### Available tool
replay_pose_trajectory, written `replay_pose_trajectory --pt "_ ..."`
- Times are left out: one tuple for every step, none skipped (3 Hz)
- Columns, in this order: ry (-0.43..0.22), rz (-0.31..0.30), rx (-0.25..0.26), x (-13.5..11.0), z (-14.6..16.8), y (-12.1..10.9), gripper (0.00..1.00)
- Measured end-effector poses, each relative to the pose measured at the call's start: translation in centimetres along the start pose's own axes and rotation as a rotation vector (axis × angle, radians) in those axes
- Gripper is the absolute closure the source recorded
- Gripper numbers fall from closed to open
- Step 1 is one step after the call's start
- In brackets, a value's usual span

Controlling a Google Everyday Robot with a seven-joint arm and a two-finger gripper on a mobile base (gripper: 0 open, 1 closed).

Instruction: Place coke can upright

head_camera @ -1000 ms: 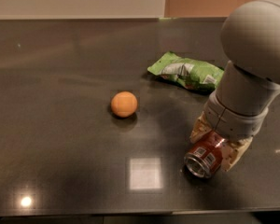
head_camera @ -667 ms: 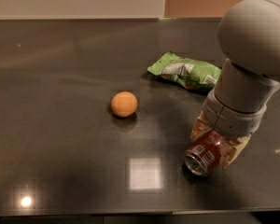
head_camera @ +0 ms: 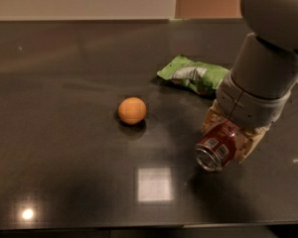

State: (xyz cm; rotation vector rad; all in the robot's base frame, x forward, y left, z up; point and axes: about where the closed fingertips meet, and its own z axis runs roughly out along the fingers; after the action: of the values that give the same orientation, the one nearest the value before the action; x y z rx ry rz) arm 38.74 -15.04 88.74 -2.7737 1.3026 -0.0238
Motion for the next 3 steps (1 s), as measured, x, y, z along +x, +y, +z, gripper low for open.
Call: replay_pose_trajectory --pt "0.024 -0.096 0.087 -0.7 -2.0 -0.9 1.00" --pt "0.084 -0.234 0.194 -1.4 -3.9 -1.7 1.00" --pt "0.156 -0.368 0.294 -2.1 -5.5 -2.5 1.00"
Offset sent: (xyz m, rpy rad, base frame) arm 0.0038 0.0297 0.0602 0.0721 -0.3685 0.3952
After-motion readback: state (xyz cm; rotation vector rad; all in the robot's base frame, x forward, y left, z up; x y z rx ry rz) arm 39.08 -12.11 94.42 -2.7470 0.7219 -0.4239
